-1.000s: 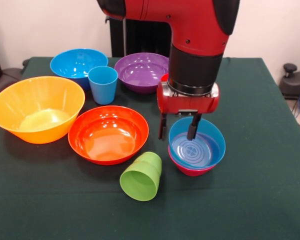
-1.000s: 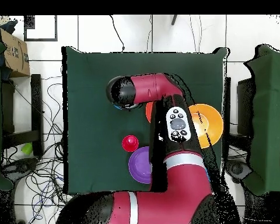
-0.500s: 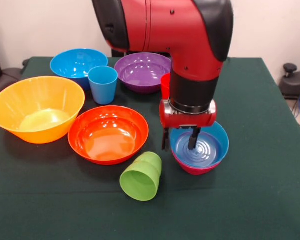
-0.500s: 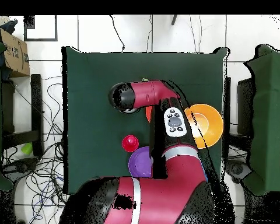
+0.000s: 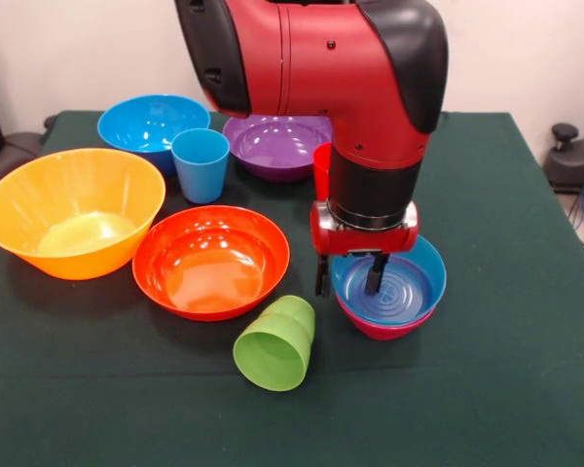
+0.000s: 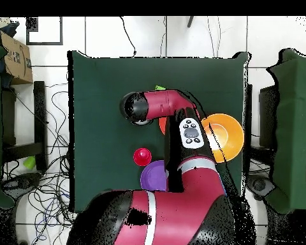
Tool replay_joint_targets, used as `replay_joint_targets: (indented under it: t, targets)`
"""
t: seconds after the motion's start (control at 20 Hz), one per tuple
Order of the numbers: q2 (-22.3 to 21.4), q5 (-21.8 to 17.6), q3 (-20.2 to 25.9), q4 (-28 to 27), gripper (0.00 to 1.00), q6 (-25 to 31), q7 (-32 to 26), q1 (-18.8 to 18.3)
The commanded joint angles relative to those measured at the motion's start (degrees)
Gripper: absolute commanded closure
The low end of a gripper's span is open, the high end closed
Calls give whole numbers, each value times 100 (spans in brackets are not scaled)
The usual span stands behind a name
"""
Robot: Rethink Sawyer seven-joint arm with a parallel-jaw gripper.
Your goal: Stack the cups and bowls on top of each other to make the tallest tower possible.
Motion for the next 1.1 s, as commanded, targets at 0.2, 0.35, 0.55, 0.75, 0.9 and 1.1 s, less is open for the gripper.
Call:
replay_joint_targets:
  t: [0.2,0.35,0.55,0.75,0.9,1.1]
  targets:
    - [-449,161,495,570,0,406,-282,-209]
    - [-942,396,585,921,0,823,-304,-218]
    - [-1410,715,713,1309,0,1241,-310,-239]
    - [-1500,791,752,1405,0,1322,-410,-290]
    - [-1307,734,786,1375,0,1101,-449,-341]
    - [-1004,607,791,1221,0,897,-450,-341]
